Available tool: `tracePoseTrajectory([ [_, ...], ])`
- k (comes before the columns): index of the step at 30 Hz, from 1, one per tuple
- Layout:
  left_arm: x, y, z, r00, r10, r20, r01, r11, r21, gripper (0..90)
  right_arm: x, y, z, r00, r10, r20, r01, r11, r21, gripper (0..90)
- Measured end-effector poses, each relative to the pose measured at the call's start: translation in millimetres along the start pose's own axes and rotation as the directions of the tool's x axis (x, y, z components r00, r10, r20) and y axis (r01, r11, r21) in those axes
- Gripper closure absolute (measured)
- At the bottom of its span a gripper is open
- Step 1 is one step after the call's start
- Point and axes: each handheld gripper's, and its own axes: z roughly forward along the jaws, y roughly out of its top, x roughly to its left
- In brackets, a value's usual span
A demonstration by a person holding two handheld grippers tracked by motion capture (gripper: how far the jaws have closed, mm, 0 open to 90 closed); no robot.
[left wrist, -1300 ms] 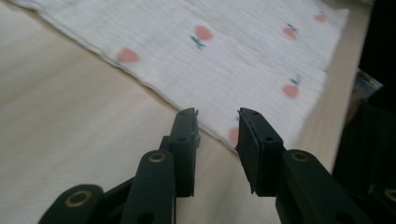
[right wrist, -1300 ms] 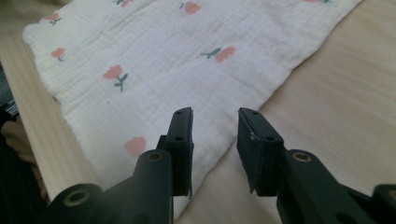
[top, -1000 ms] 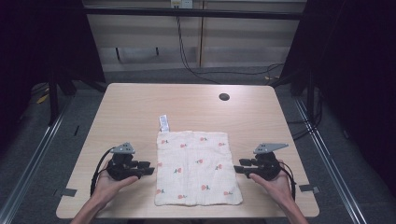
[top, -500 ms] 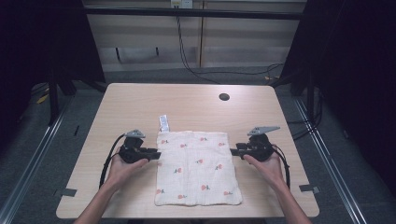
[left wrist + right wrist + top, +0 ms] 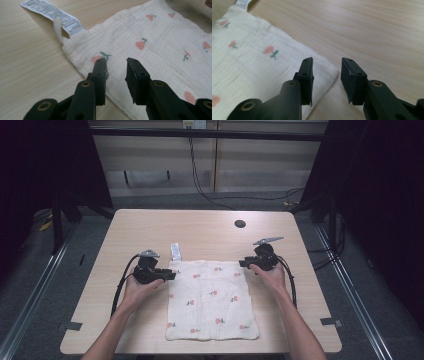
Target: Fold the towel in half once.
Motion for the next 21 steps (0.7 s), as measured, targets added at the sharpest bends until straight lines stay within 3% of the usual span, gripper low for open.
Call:
tracePoseTrajectory([
  [5, 10.5, 0.2, -4.1, 0.9996, -0.014, -0.024, 0.014, 0.9999, -0.002, 64.6, -1.2, -1.2, 11.3, 0.9999, -0.003, 0.01, 0.002, 1.0, 0.02, 64.2],
  [6, 11.6, -0.4, -4.7, 0.9985, -0.017, -0.052, 0.016, 0.9998, -0.006, 64.3, -1.5, -1.4, 14.0, 0.9994, -0.004, 0.034, 0.003, 1.0, 0.013, 65.5],
  [10, 13.2, -2.1, -5.4, 0.9966, -0.037, -0.073, 0.036, 0.999, -0.027, 62.2, 0.8, 0.1, 16.1, 0.9997, -0.013, 0.021, 0.012, 1.0, 0.022, 69.0],
  [11, 13.2, -2.1, -5.4, 0.9966, -0.037, -0.073, 0.036, 0.999, -0.027, 62.1, 0.8, 0.1, 16.1, 0.9997, -0.013, 0.021, 0.012, 1.0, 0.022, 69.0],
  [12, 15.0, -2.4, -5.3, 0.9966, -0.034, -0.075, 0.033, 0.9993, -0.02, 61.4, 6.4, -1.2, 17.3, 0.9994, -0.027, 0.02, 0.026, 0.999, 0.019, 78.2],
  [15, 18.6, -1.6, -3.5, 0.9959, -0.046, -0.078, 0.045, 0.9989, -0.014, 59.2, 10.0, -2.4, 17.2, 0.9988, -0.032, 0.037, 0.031, 0.999, 0.025, 86.1],
  [21, 26.7, 5.0, 0.6, 0.9966, -0.056, -0.06, 0.056, 0.9984, -0.006, 53.6, 3.0, -8.2, 12.2, 0.9996, 0.001, 0.027, -0.002, 1.0, 0.004, 87.5],
])
